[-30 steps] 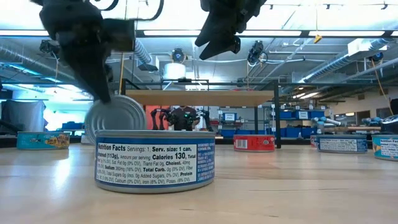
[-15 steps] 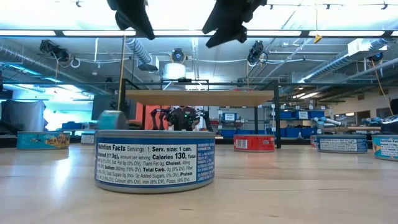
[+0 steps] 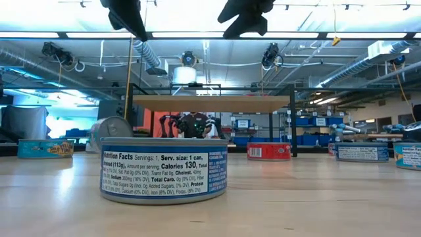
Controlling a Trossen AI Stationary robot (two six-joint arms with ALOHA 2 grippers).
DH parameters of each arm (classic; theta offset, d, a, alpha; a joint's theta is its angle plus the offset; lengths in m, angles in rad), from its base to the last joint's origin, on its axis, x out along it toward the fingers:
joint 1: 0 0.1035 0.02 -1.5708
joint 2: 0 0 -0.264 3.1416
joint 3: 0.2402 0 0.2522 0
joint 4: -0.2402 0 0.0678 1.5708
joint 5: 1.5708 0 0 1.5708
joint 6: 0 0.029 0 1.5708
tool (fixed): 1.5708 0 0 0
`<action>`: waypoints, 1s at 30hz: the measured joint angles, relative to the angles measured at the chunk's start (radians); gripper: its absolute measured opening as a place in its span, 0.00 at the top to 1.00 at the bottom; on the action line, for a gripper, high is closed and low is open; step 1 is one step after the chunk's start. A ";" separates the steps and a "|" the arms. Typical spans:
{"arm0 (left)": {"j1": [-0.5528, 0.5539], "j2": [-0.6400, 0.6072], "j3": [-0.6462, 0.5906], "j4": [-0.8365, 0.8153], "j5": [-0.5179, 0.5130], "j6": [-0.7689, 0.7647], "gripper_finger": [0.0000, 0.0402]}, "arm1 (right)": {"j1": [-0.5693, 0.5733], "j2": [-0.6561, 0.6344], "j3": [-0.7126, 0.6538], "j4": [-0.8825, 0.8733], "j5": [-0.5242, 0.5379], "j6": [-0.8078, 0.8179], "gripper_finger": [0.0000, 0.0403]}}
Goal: Stack canned seafood by type on shelf
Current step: Put the yellow-blue tuna can on the shelf
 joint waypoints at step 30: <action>0.033 -0.178 -0.439 -0.066 0.013 -0.773 0.30 | 0.008 0.001 0.000 0.014 0.000 0.008 0.41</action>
